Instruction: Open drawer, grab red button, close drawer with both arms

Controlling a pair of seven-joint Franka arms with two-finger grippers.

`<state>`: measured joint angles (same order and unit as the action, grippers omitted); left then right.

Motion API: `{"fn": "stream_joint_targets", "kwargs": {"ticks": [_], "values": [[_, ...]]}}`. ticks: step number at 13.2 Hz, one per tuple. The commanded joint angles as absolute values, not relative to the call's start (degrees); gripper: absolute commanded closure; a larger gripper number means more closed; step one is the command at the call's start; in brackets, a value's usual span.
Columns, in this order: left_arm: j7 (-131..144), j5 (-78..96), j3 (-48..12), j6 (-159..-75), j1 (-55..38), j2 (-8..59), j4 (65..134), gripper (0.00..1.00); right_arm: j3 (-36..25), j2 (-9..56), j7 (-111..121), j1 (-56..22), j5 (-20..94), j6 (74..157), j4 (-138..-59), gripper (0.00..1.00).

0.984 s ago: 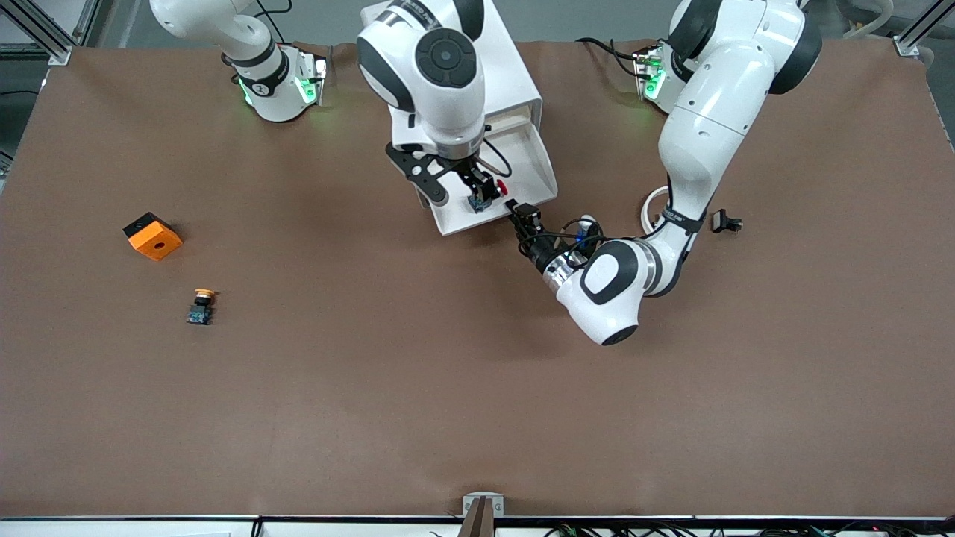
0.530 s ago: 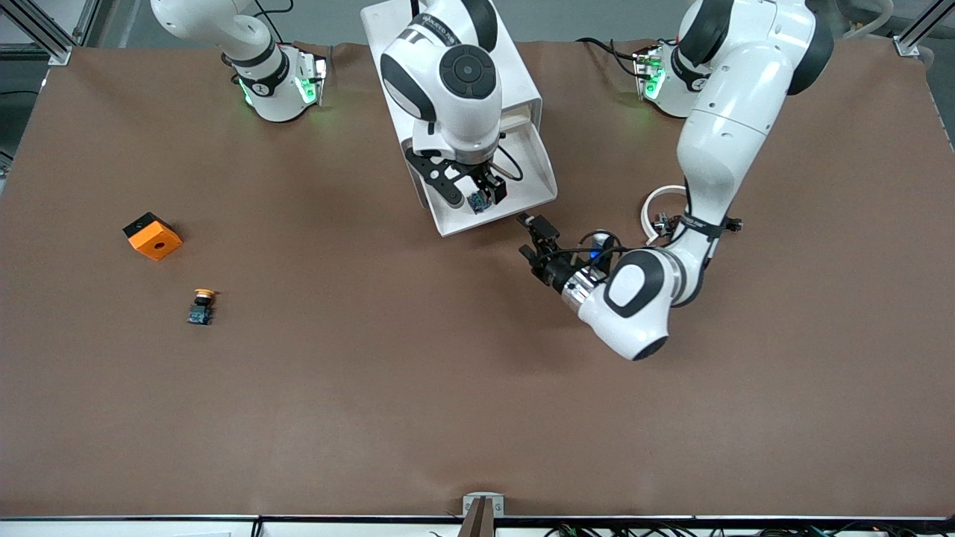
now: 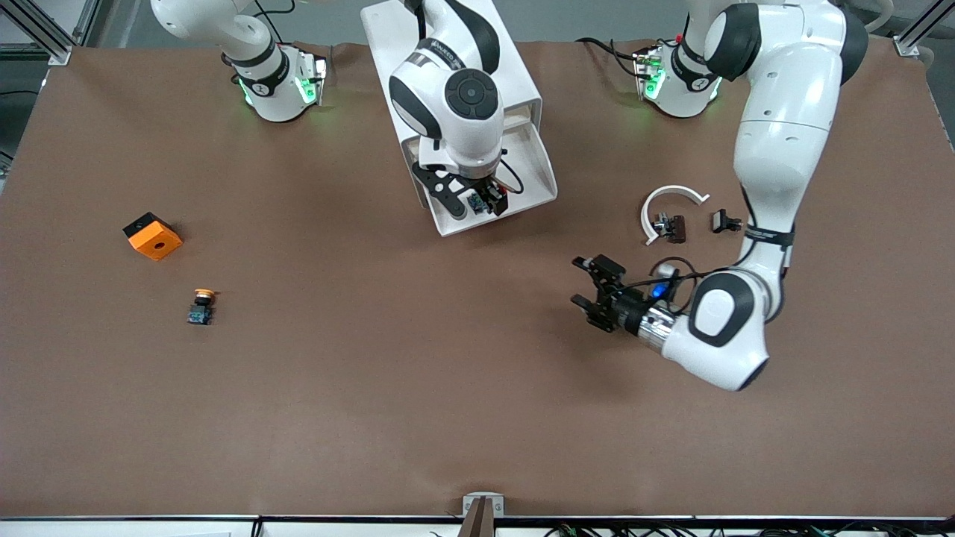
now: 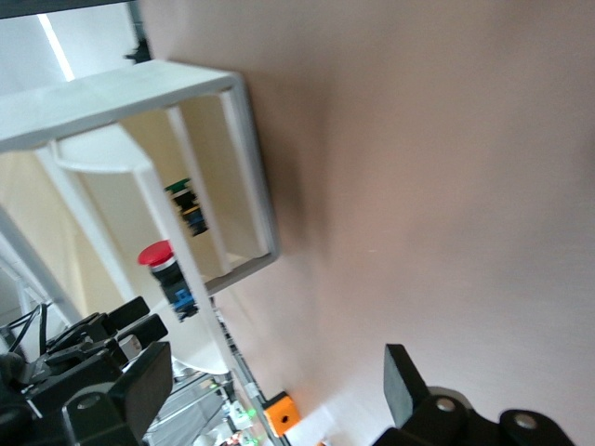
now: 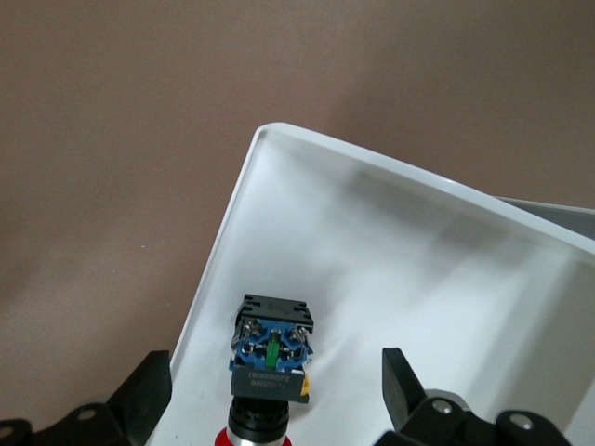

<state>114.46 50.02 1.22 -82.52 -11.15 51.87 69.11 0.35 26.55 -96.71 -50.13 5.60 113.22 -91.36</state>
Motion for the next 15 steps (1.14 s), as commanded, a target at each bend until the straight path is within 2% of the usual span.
{"fn": "stream_joint_targets", "kwargs": {"ticks": [1,5,6,7,9,13,15], "values": [[110.8,46.2,3.9,-82.4,-11.7,48.2,69.6,0.00,0.0,27.2,-97.9,-50.5,6.1,114.1,-91.4,0.00],[104.8,38.7,8.0,-82.4,-11.7,43.1,69.4,0.00,0.0,28.1,-97.9,-50.7,6.1,114.8,-91.3,0.00],[102.8,37.8,9.7,-82.6,-11.8,41.3,69.3,0.00,0.0,28.1,-97.9,-50.6,6.1,114.7,-91.3,0.17],[100.7,37.5,11.3,-82.6,-11.8,39.8,69.3,0.00,0.0,28.1,-97.9,-50.5,6.0,114.6,-91.3,0.27],[96.6,35.5,13.9,-82.5,-11.9,36.2,69.5,0.00,0.0,28.1,-97.9,-50.5,6.1,114.7,-91.4,0.40],[87.1,22.5,13.1,-82.5,-13.8,30.4,69.6,0.00,0.0,28.7,-97.5,-50.8,5.7,114.8,-91.1,0.68],[79.0,21.9,13.2,-82.4,-13.9,26.5,69.9,0.00,0.0,28.7,-97.0,-50.8,5.6,114.7,-90.7,0.77]]}}
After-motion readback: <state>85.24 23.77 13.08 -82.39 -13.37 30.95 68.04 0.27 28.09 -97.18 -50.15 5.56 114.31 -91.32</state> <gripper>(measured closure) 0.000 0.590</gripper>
